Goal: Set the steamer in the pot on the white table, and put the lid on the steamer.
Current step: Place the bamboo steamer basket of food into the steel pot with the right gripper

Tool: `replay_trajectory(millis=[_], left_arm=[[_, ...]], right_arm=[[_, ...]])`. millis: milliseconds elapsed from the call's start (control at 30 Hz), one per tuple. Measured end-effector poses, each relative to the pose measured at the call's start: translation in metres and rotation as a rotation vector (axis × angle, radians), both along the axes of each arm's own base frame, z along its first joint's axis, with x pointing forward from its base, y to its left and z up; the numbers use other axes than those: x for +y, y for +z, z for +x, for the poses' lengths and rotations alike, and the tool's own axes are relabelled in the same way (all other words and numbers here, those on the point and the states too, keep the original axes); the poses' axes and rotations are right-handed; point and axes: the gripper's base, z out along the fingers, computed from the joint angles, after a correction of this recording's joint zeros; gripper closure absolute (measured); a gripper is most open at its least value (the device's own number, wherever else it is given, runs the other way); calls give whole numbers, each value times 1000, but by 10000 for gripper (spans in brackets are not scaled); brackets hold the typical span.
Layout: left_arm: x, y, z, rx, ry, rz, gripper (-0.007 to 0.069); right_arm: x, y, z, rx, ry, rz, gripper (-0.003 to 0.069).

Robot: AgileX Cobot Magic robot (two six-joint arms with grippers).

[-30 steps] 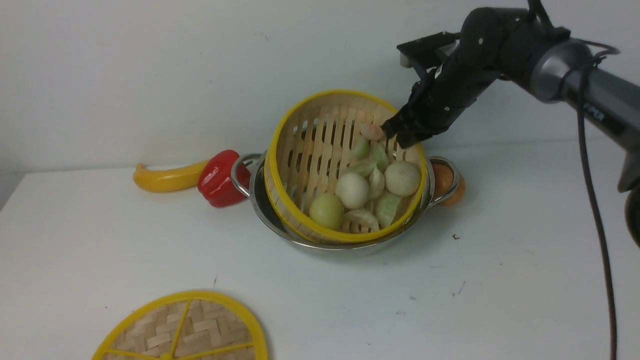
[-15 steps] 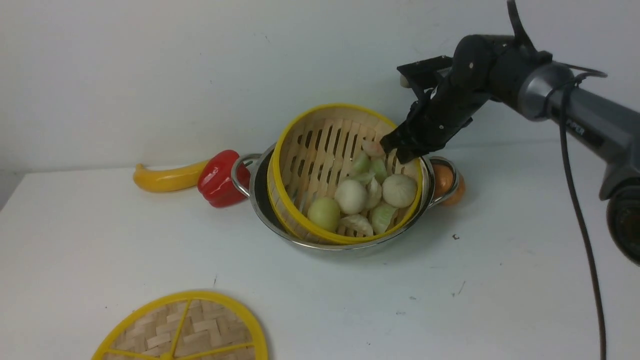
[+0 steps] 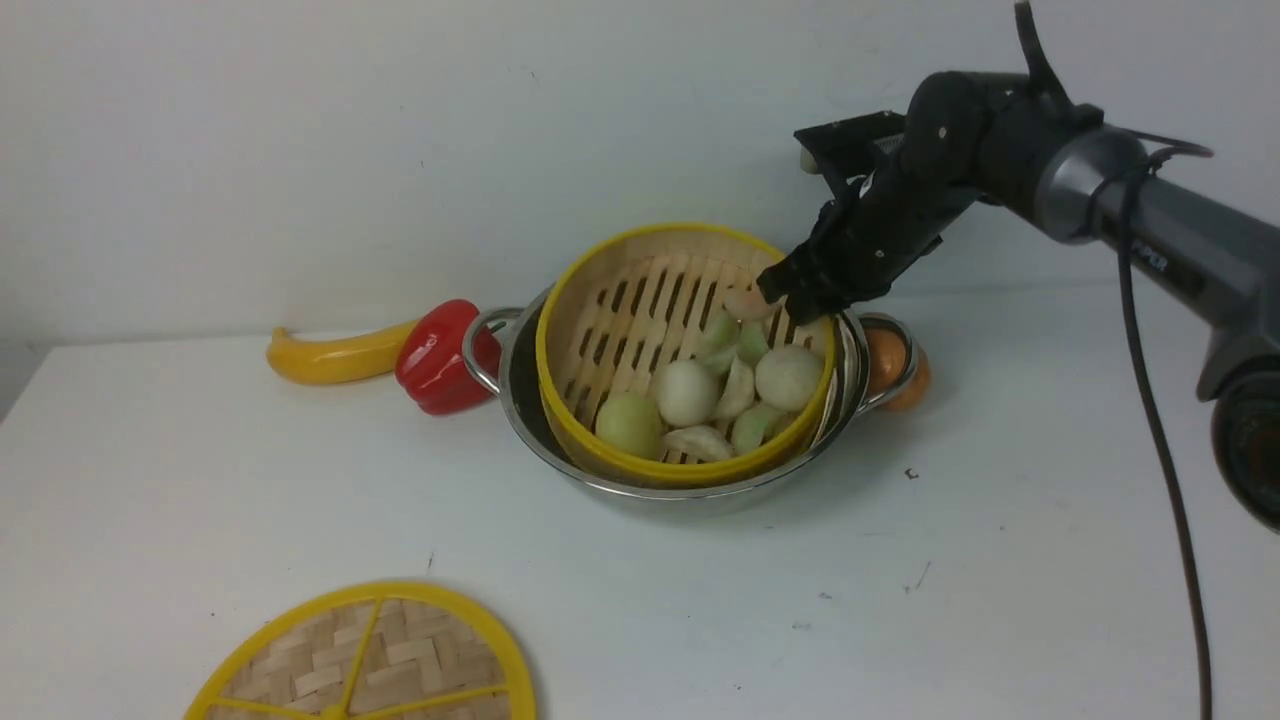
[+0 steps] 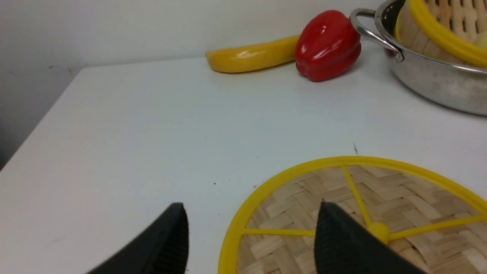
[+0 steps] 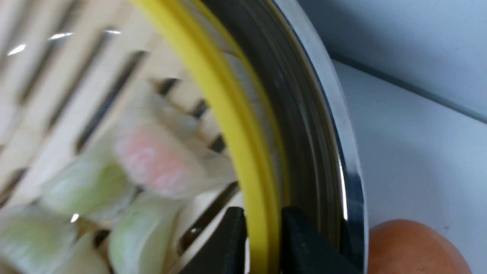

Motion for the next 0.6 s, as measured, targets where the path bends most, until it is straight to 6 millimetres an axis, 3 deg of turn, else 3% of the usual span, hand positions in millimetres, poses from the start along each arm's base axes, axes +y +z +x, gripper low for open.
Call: replay_trajectory(millis=[133,233,267,500,600], left_arm=[[0,0,0,0,0,0,209],[0,0,0,0,0,0,209],[0,0,0,0,0,0,209],[0,0,0,0,0,0,209],[0,0,0,0,0,0,209]], right_arm=[[0,6,-1,-12,1,2,360],[-1,21,-2,-45,0,13,317],[-1,23,-2,-50,-1,15,315],[-4,92,-13,-205,-10,72,302],[-6,111,-19,-244,-11,85,316]])
